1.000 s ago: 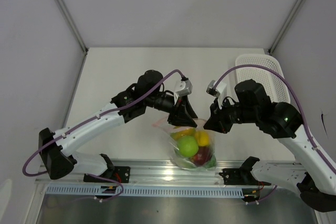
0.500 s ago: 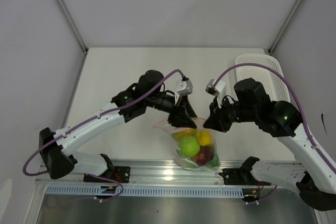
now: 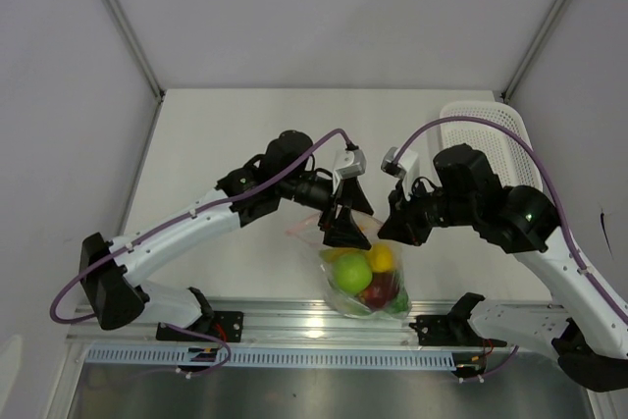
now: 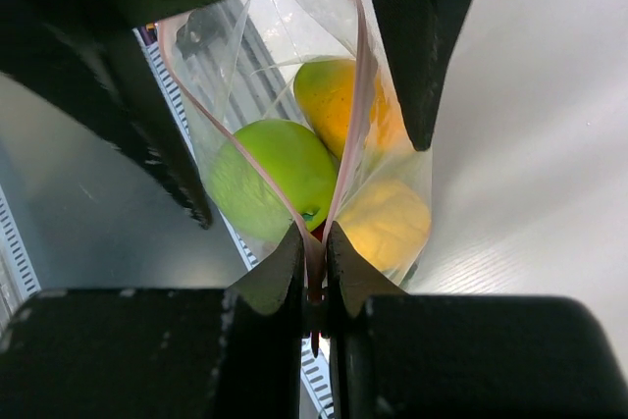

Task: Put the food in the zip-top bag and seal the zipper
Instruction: Zip the zipper food storage bag at the center of the board.

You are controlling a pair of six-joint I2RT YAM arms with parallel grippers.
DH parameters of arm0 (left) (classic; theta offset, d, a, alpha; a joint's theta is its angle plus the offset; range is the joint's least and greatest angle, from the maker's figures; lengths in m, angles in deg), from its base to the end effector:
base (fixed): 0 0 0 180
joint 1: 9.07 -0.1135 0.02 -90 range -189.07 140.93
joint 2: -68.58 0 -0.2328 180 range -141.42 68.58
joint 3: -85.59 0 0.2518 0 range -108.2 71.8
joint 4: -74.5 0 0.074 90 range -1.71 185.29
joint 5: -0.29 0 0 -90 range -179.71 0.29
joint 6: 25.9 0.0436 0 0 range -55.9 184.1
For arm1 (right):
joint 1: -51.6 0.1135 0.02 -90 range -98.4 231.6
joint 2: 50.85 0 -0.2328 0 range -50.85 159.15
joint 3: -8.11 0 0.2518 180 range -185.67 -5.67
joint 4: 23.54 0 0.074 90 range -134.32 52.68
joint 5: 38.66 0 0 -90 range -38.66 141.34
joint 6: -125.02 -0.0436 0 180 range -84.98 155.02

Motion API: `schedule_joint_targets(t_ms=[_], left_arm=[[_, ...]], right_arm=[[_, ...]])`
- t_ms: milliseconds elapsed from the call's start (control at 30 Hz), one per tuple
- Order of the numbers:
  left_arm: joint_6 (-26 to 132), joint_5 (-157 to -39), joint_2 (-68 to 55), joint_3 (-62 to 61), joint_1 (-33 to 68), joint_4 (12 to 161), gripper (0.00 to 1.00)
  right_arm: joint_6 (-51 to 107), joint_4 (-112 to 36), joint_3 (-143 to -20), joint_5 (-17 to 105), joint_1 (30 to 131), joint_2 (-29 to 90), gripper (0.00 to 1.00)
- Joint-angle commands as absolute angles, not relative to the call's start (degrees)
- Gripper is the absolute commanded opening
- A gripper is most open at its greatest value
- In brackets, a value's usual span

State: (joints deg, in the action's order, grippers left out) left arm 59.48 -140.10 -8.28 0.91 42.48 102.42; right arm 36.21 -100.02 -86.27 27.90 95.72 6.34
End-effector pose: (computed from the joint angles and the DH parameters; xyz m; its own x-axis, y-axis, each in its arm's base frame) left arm 0.1678 -0.2653 0.3395 -0.2895 0.2820 -0.9147 0.9289 -0.1479 -0.3395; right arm 0.1191 0.1396 0.3892 -0.4366 -0.4500 -0.7790 -0.8690 0.4351 0.2358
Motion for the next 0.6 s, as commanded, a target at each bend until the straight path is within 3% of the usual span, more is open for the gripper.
schedule_joint_targets(t_ms=[0,67,200,267,367,400,433,500,567], left_arm=[[58.48,-142.27,-10.34,-1.06,42.96,99.81,0.92],[58.21,-142.18,-10.52,-0.71,43.13,99.36,0.91],[58.3,-141.3,-10.61,-0.45,43.31,99.62,0.61],[58.3,-140.43,-9.73,0.25,43.31,99.45,0.52],[57.86,-140.25,-8.41,1.22,43.31,98.75,0.28],[57.6,-140.16,-8.23,1.4,43.31,98.75,0.01],[57.16,-140.16,-7.97,1.58,43.31,98.75,0.01],[56.98,-140.07,-7.44,1.58,43.31,99.44,0.01],[56.81,-139.02,-6.83,1.4,43.31,101.28,0.0]], right_arm=[[36.87,-97.62,-88.99,26.64,95.46,6.11,0.0],[36.87,-97.53,-88.91,26.55,95.54,6.02,0.0],[36.87,-97.27,-88.73,27.43,95.46,6.11,0.0],[36.87,-97.27,-88.64,27.7,95.46,6.02,0.0],[36.52,-97.0,-88.55,28.05,95.46,6.02,0.0],[36.25,-96.74,-88.38,29.09,95.46,5.76,0.0],[35.9,-96.39,-88.2,29.97,95.46,5.67,0.0],[35.11,-95.95,-88.38,31.38,95.54,5.75,0.29],[32.92,-95.25,-88.55,31.91,95.46,5.93,0.44]])
